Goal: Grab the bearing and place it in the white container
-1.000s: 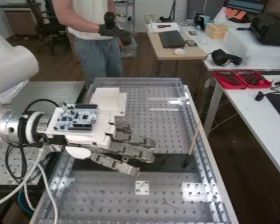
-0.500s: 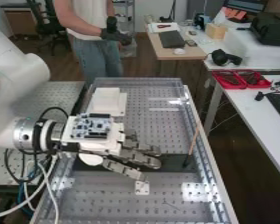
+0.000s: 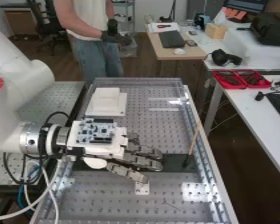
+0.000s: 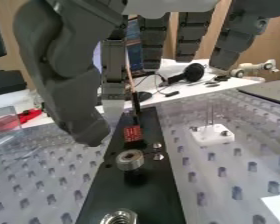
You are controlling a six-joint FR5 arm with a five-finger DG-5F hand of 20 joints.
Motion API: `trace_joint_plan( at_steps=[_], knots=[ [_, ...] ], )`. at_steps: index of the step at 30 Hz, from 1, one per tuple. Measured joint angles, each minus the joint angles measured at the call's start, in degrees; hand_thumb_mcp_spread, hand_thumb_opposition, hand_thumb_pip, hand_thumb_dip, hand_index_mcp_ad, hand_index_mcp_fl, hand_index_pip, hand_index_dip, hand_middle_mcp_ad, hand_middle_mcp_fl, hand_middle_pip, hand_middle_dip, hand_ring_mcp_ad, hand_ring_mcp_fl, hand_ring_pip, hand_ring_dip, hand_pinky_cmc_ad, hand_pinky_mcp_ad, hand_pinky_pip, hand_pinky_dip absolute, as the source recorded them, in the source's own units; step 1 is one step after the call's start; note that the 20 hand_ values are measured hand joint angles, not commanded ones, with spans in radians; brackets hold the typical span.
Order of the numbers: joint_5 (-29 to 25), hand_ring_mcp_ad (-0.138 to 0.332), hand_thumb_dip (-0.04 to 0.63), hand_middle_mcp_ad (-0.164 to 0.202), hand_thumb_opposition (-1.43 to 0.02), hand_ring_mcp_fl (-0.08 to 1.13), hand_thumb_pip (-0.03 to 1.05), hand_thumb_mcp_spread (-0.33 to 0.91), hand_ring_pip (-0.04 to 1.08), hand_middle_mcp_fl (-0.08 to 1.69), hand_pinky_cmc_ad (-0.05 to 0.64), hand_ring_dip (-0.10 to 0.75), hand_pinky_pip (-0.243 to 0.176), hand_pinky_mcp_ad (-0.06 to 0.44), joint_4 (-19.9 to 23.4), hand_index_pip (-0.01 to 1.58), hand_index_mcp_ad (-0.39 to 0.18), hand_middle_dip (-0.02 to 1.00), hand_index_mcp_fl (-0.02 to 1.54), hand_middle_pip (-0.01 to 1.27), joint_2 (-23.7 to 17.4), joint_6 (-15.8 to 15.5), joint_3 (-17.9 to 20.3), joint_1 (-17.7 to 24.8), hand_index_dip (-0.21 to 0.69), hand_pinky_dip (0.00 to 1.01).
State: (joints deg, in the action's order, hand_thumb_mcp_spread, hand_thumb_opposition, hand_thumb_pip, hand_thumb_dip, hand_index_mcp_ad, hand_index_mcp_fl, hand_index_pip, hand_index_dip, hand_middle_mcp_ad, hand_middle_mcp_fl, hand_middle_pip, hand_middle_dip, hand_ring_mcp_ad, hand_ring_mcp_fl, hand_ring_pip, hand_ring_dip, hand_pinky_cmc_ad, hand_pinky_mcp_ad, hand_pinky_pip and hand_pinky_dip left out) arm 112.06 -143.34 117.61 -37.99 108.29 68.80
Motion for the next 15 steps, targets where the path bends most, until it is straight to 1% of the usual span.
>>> trace_joint_plan(
  at_steps=[10,11,15],
  knots=[
    [-0.13,0.138,0.346,0.059,-0.87,0.00,0.61,0.47,0.10,0.04,0.330,0.075,-0.061,0.260,0.60,1.34,-0.134,0.19,0.06,0.13,0.52,-3.53,0.55,-0.10,0.265,0.18],
    [-0.11,0.140,0.346,0.059,-0.87,0.00,0.61,0.47,0.10,0.04,0.330,0.075,-0.061,0.260,0.59,1.36,-0.134,0.19,0.05,0.13,0.52,-3.95,0.66,-0.11,0.264,0.18],
    [-0.34,0.138,0.346,0.059,-0.87,0.00,0.61,0.47,0.10,0.04,0.330,0.075,-0.061,0.260,0.88,1.36,-0.134,0.19,0.05,0.13,0.46,-4.18,1.08,-0.09,0.257,0.18]
  ],
)
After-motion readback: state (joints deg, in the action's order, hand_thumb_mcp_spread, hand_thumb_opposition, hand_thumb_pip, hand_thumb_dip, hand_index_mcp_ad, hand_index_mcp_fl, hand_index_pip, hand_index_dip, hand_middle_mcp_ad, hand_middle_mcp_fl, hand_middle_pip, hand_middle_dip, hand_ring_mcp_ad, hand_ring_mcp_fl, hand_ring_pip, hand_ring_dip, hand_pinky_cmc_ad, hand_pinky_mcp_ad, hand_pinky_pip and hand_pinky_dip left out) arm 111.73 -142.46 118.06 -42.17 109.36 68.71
